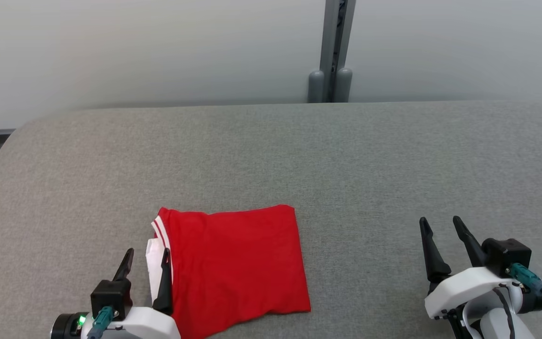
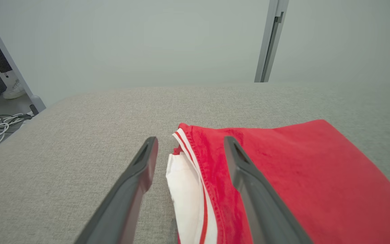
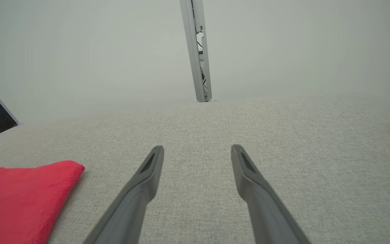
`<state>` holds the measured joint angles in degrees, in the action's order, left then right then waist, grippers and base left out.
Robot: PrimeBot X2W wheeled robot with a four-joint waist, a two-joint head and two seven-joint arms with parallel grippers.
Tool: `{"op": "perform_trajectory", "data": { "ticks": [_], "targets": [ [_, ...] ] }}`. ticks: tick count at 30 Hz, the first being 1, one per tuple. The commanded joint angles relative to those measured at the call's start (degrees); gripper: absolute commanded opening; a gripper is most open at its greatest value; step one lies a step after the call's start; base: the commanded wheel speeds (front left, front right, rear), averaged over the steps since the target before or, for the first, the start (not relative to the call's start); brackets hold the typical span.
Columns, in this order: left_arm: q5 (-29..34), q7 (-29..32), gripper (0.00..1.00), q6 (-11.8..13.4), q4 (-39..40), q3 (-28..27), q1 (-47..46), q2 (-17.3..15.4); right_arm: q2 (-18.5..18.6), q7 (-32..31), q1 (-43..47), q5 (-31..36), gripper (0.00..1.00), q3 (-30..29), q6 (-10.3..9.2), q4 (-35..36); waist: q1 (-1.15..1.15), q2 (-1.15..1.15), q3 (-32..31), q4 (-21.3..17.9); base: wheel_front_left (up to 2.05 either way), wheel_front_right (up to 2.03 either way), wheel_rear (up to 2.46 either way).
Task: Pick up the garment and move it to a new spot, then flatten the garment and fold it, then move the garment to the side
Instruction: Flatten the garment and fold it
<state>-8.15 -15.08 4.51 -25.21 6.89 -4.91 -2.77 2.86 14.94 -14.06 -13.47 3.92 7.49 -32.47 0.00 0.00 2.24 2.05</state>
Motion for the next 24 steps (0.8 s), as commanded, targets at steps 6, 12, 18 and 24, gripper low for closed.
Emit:
{"op": "perform_trajectory", "data": {
  "ticks": [6, 12, 18, 24],
  "targets": [
    [0.8, -0.1, 1.00, -0.4, -0.1, -2.6, 2.2, -0.3, 0.2, 0.3, 3.2, 0.2, 1.00, 0.4, 0.00, 3.0, 0.00, 0.00, -1.8, -2.2, 0.00, 0.00, 0.00],
    [1.0, -0.1, 1.00, -0.5, 0.1, -3.9, 3.3, -0.3, 0.2, 0.3, 4.5, 0.0, 1.00, 0.7, 0.00, 3.7, 0.00, 0.00, -2.5, -3.1, 0.00, 0.00, 0.00],
    [0.8, -0.1, 1.00, -0.3, 0.5, -4.5, 3.6, -0.3, 0.2, 0.3, 5.1, 0.6, 1.00, 1.1, 0.00, 4.5, 0.00, 0.00, -2.5, -3.5, 0.00, 0.00, 0.00],
    [0.4, -0.1, 1.00, -0.2, 0.7, -4.4, 3.8, -0.3, 0.2, 0.3, 5.3, 1.0, 1.00, 1.7, 0.00, 5.2, 0.00, 0.00, -2.3, -3.2, 0.00, 0.00, 0.00]
  ]
}}
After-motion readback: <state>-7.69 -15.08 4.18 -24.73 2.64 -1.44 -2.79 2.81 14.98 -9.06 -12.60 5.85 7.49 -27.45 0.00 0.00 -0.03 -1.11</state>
